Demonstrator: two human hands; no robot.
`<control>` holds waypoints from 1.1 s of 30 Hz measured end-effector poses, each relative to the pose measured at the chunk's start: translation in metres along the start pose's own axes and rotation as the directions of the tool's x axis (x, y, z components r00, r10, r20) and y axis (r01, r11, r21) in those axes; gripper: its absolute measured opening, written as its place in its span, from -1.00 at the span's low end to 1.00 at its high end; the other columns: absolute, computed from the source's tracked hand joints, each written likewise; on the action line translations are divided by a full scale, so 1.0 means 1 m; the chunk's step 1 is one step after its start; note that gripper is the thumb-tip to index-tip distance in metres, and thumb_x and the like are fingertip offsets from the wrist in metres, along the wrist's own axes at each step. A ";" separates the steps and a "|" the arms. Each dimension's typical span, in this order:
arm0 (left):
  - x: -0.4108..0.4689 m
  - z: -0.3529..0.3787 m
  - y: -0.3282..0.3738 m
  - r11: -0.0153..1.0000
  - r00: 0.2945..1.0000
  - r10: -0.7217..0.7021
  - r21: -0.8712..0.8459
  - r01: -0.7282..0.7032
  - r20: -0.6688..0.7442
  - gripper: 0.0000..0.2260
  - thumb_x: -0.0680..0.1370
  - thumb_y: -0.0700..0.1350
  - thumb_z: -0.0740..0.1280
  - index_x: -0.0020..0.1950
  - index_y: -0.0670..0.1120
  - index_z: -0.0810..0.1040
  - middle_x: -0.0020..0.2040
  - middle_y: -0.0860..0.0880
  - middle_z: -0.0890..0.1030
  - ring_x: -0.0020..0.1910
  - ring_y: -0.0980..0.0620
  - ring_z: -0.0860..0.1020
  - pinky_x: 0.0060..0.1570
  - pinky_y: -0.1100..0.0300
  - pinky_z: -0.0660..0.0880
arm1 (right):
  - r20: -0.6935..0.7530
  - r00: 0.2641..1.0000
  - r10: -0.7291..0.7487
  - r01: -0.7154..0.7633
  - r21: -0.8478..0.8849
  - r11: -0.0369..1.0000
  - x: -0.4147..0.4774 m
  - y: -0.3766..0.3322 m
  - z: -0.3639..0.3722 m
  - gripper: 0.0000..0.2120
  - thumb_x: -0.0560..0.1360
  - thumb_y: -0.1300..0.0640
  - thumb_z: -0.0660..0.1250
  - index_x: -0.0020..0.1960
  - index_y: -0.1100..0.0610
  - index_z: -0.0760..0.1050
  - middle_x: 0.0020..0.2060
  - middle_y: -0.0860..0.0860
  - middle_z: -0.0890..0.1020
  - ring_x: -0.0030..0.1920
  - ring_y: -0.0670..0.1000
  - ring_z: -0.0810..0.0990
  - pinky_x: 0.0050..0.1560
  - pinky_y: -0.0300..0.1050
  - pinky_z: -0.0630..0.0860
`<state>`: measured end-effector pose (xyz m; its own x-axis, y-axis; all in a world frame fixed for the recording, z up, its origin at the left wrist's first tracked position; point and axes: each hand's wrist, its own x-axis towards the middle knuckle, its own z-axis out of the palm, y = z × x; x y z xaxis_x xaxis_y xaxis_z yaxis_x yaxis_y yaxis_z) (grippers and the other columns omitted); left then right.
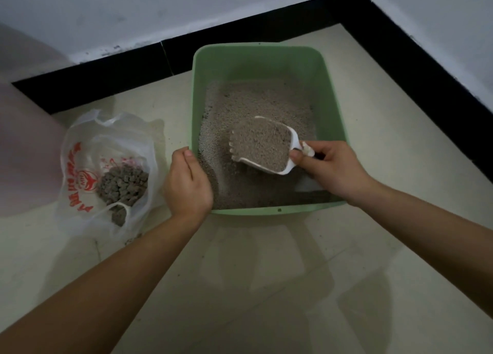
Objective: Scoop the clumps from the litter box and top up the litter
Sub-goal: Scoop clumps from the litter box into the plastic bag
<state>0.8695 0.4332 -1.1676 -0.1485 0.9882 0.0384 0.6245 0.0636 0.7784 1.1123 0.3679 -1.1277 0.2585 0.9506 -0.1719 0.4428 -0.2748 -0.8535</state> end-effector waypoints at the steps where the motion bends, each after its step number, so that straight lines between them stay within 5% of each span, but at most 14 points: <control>1: 0.000 0.000 0.000 1.000 1.000 -0.005 0.005 0.005 0.002 -0.66 0.69 -0.02 -0.01 0.19 -0.18 0.46 0.01 -0.23 0.57 -0.04 -0.22 0.52 -0.16 0.06 0.33 | -0.029 0.999 -0.022 0.021 -0.024 1.000 0.001 -0.006 -0.004 -0.84 0.55 0.09 0.40 0.11 0.03 0.67 -0.49 -0.35 0.54 -0.43 -0.35 0.47 -0.32 -0.48 0.33; 5: 0.000 0.001 -0.001 1.000 1.000 0.000 0.002 0.000 -0.003 -0.66 0.69 -0.04 0.00 0.21 -0.19 0.46 0.02 -0.24 0.57 -0.03 -0.22 0.52 -0.16 0.08 0.33 | -0.098 0.993 -0.072 0.060 -0.123 0.991 0.004 -0.022 -0.019 -0.80 0.53 0.01 0.42 0.14 -0.05 0.67 -0.30 -0.33 0.61 -0.32 -0.42 0.49 -0.22 -0.47 0.36; 9: 0.000 0.001 0.000 1.000 1.000 -0.016 0.001 0.016 -0.003 -0.65 0.69 -0.04 -0.01 0.24 -0.19 0.46 0.08 -0.25 0.58 0.03 -0.23 0.53 -0.07 0.02 0.40 | -0.167 0.986 -0.026 0.010 -0.096 0.995 0.000 -0.022 -0.031 -0.79 0.52 0.02 0.43 0.14 -0.01 0.67 -0.17 -0.10 0.70 -0.21 -0.23 0.54 -0.12 -0.27 0.46; 14: -0.001 0.000 0.000 1.000 1.000 -0.023 0.009 0.023 -0.002 -0.67 0.69 -0.06 0.00 0.25 -0.20 0.46 0.10 -0.26 0.57 0.05 -0.25 0.52 -0.08 0.07 0.34 | -0.126 0.991 -0.035 0.005 -0.232 0.973 -0.012 -0.013 -0.036 -0.81 0.53 -0.01 0.40 0.12 -0.06 0.68 -0.30 -0.02 0.67 -0.28 -0.11 0.51 -0.20 -0.11 0.46; 22: 0.000 0.000 0.000 1.000 1.000 -0.026 0.007 0.026 0.008 -0.67 0.69 -0.06 0.00 0.19 -0.21 0.46 0.06 -0.27 0.57 0.01 -0.25 0.52 -0.07 0.03 0.37 | -0.128 0.992 -0.006 -0.029 -0.271 0.962 -0.029 -0.003 -0.037 -0.83 0.53 -0.02 0.40 0.09 -0.09 0.68 -0.40 -0.09 0.62 -0.37 -0.12 0.53 -0.26 -0.14 0.44; 33: 0.001 0.000 0.001 1.000 1.000 -0.028 0.015 0.028 0.005 -0.68 0.69 -0.07 0.02 0.22 -0.21 0.46 0.09 -0.27 0.57 0.05 -0.27 0.52 -0.01 -0.01 0.40 | -0.117 0.989 -0.089 0.046 -0.330 0.943 -0.034 -0.004 -0.033 -0.80 0.54 -0.06 0.37 0.14 -0.15 0.65 -0.23 0.02 0.59 -0.19 0.00 0.56 -0.16 -0.06 0.45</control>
<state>0.8701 0.4339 -1.1666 -0.1624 0.9866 0.0138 0.6313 0.0932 0.7699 1.1305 0.3321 -1.1023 0.3168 0.9478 -0.0368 0.7125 -0.2634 -0.6504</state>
